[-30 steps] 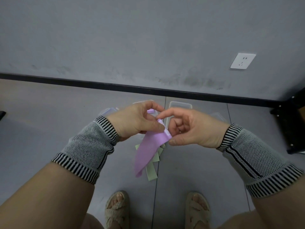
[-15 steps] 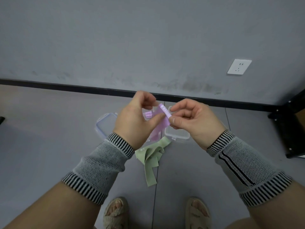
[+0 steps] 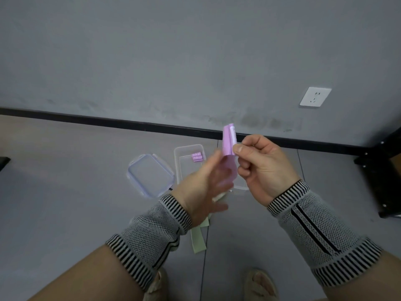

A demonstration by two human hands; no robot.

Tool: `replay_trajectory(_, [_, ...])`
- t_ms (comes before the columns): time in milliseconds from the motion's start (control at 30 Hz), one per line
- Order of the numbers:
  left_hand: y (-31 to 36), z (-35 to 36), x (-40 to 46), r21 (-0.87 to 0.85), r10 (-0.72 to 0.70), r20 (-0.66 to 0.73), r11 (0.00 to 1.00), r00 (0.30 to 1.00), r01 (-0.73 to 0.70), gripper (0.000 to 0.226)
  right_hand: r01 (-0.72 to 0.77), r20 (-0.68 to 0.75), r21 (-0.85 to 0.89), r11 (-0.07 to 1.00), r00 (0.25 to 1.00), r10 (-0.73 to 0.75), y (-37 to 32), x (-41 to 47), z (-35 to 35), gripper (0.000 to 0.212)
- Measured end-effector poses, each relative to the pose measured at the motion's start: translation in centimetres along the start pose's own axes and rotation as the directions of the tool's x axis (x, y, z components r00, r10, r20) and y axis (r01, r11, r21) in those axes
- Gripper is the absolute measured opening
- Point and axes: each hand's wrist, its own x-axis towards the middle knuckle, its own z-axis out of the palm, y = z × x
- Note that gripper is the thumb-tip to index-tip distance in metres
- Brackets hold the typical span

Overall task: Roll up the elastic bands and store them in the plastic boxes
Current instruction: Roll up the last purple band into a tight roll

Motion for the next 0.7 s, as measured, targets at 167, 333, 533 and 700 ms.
replay_trajectory(167, [1.3, -0.4, 0.8, -0.118, 0.483, -0.208, 0.851, 0.851, -0.512, 0.042, 0.013, -0.069, -0.089, 0.996, 0.997, -0.019, 0.6, 0.0, 0.1, 0.026])
replay_trajectory(333, [1.2, -0.2, 0.8, 0.146, 0.663, -0.246, 0.746, 0.707, -0.649, 0.044, 0.14, -0.045, -0.307, 0.942, 0.986, -0.161, 1.3, -0.6, 1.1, 0.024])
replay_trajectory(533, [1.7, -1.9, 0.5, 0.646, 0.681, -0.246, 0.646, 0.69, -0.407, 0.023, 0.181, -0.109, -0.458, 0.87, 0.96, -0.257, 1.3, -0.4, 1.0, 0.025])
replay_trajectory(700, [2.1, -3.7, 0.2, 0.603, 0.607, -0.325, 0.724, 0.725, -0.336, 0.023, 0.18, -0.073, -0.492, 0.852, 0.966, -0.246, 1.1, -0.2, 0.4, 0.024])
